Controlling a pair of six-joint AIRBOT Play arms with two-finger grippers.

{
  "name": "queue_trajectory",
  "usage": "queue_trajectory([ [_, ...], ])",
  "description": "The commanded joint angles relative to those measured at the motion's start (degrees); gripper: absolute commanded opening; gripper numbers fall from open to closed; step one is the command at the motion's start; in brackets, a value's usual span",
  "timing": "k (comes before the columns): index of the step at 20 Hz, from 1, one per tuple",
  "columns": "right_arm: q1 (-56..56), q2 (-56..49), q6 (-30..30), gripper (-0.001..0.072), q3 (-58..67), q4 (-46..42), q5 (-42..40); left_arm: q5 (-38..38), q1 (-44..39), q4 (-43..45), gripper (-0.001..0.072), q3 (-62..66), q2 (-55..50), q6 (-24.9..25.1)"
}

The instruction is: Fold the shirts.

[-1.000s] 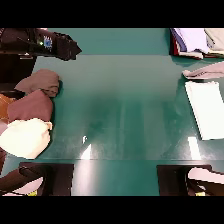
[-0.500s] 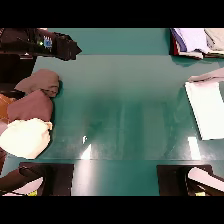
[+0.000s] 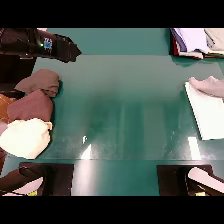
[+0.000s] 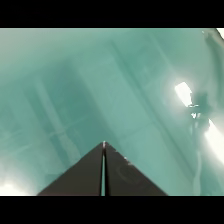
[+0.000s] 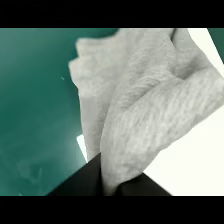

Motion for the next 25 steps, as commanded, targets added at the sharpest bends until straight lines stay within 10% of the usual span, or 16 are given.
queue_trajectory([
  [1, -0.04, 0.07, 1.49, 0.0643, -0.02, -6.01, 6.19, -0.28, 0.00, -0.02, 0.0025, 0.00, -0.02, 0.61],
  [14, 25.70, 5.53, 1.44, 0.0624, 0.02, 6.47, -3.76, -0.98, 0.00, 0.57, 0.0026, 0.02, 0.00, 0.59],
  [16, 32.02, 6.10, 1.42, 0.0407, 0.04, 6.45, -5.88, -0.98, 0.00, 0.57, 0.0026, 0.02, 0.00, 0.59],
  [18, 37.31, 6.19, 0.79, 0.0027, 0.04, 6.45, -6.25, -0.98, 0.00, 0.57, 0.0026, 0.02, 0.00, 0.59],
  [25, 42.56, 6.19, 0.13, 0.0014, 0.04, 6.45, -4.15, -0.98, 0.00, 0.57, 0.0026, 0.02, 0.00, 0.59],
])
